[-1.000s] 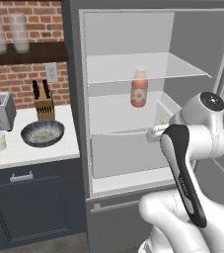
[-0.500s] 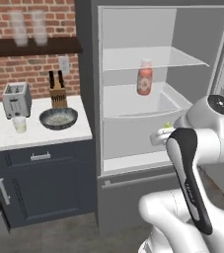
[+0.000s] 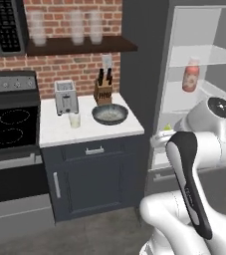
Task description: Grab a lemon wedge from the fridge and one ice cube from the ice bowl, and put them in the glass of lemonade.
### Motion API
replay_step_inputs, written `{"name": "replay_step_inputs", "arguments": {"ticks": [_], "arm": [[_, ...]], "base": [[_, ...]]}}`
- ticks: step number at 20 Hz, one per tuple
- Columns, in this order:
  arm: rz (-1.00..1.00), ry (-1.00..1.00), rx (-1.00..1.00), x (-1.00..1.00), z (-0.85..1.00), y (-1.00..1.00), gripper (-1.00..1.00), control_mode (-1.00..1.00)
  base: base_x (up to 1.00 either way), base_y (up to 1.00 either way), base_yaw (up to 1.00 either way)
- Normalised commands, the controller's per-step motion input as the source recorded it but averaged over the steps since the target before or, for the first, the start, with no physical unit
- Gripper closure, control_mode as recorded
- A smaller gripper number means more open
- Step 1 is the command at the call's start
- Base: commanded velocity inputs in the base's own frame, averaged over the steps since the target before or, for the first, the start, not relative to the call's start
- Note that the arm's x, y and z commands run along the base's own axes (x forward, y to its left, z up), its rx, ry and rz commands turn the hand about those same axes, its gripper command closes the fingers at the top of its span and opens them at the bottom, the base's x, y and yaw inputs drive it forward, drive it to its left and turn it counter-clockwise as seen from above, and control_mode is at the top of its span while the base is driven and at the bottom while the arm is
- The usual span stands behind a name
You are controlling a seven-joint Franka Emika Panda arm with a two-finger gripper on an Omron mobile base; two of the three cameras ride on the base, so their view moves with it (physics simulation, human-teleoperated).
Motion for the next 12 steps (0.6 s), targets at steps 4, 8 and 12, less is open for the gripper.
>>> {"name": "replay_step_inputs", "arguments": {"ticks": [4,8,12], "arm": [[0.0,0.0,0.0,0.0,0.0,0.0,1.0,1.0],[0.0,0.0,0.0,0.0,0.0,0.0,1.0,1.0],[0.0,0.0,0.0,0.0,0.0,0.0,1.0,1.0]], "base": [[0.62,0.96,-0.03],[0.64,0.81,0.0],[0.56,0.45,0.0]]}}
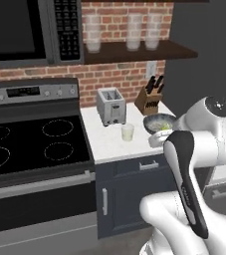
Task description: Grab a lemon wedge from the fridge and one ice cube from the ice bowl, and put them in the glass of lemonade.
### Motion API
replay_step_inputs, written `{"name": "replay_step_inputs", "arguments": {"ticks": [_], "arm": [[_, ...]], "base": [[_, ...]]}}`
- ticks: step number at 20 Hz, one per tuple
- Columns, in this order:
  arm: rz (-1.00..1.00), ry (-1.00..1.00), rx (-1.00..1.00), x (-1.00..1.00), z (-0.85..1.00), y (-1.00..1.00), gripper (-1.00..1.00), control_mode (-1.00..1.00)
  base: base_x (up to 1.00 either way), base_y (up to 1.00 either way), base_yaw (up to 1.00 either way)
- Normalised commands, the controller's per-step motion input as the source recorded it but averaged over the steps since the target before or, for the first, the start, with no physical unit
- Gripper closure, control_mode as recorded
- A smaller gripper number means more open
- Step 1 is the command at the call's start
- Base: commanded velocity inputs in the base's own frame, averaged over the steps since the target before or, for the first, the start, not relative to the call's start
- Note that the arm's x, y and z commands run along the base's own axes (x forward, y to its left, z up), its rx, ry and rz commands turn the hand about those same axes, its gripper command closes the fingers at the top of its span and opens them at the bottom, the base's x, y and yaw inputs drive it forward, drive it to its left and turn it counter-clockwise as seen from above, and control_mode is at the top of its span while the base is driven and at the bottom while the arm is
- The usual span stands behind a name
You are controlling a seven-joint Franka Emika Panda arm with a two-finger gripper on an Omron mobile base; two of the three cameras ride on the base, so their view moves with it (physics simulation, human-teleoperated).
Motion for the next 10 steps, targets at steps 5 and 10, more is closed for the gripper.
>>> {"name": "replay_step_inputs", "arguments": {"ticks": [5,10], "arm": [[0.0,0.0,0.0,0.0,0.0,0.0,1.0,1.0],[0.0,0.0,0.0,0.0,0.0,0.0,1.0,1.0]], "base": [[0.52,0.0,0.01],[0.59,0.0,0.01]]}}
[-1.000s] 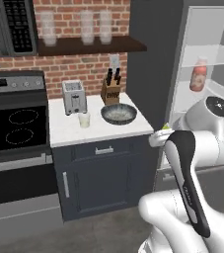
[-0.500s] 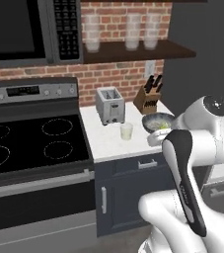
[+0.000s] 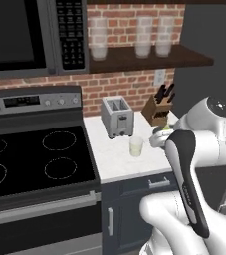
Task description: Grab a lemon wedge from the fridge and one ice cube from the ice bowl, and put them in the glass of lemonade.
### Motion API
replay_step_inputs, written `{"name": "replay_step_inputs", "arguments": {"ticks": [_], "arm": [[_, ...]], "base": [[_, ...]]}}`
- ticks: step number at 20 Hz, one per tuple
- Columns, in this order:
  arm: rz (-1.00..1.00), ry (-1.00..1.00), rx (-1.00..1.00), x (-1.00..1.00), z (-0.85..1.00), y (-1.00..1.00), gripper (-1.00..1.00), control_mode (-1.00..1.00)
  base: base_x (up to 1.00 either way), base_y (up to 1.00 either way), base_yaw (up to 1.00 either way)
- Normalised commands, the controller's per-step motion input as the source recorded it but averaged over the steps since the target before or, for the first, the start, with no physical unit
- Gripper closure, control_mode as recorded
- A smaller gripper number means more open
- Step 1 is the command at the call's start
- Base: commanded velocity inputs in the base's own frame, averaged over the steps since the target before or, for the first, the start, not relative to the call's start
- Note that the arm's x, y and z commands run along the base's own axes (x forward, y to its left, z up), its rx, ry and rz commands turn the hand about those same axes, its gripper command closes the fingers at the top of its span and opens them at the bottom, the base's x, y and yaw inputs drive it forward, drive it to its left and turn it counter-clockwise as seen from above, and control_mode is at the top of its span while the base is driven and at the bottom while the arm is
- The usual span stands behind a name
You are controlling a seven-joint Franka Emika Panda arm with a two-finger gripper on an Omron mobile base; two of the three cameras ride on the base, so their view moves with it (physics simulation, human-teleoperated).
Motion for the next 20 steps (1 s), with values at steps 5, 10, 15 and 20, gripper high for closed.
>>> {"name": "replay_step_inputs", "arguments": {"ticks": [5,10,15,20], "arm": [[0.0,0.0,0.0,0.0,0.0,0.0,1.0,1.0],[0.0,0.0,0.0,0.0,0.0,0.0,1.0,1.0],[0.0,0.0,0.0,0.0,0.0,0.0,1.0,1.0],[0.0,0.05,0.0,0.0,0.0,0.0,1.0,-1.0]], "base": [[0.42,0.0,0.0],[0.5,0.0,0.0],[0.21,0.0,0.0],[0.0,0.0,0.0]]}}
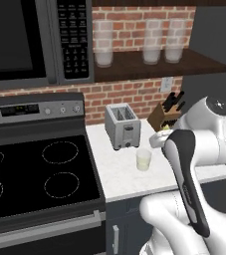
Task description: Grab a lemon wedge from the fridge and one ice cube from the ice bowl, and put them in the glass of lemonade.
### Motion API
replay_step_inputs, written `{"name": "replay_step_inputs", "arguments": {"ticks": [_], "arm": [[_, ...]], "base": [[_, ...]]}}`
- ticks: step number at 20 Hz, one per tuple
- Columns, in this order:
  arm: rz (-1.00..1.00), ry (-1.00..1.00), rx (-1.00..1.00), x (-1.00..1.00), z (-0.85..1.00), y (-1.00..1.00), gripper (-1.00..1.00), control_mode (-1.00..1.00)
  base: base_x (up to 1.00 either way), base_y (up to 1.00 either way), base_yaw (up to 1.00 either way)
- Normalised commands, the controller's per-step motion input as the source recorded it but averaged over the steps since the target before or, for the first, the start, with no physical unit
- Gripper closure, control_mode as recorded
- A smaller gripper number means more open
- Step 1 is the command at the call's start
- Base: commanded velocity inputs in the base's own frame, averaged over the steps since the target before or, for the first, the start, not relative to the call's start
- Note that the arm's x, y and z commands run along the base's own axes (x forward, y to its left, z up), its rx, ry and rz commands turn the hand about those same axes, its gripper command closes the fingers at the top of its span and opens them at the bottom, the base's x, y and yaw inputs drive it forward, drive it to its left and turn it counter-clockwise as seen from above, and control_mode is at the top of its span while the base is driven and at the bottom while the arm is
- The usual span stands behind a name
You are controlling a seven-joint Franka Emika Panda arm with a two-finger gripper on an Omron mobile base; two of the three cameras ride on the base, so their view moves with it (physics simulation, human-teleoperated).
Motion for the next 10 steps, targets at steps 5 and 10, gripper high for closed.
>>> {"name": "replay_step_inputs", "arguments": {"ticks": [5,10], "arm": [[-0.01,0.27,-0.04,0.08,0.0,0.0,1.0,-1.0],[0.0,0.2,-0.04,0.16,-0.03,0.0,1.0,-1.0]], "base": [[0.0,0.0,0.0],[0.0,0.0,0.0]]}}
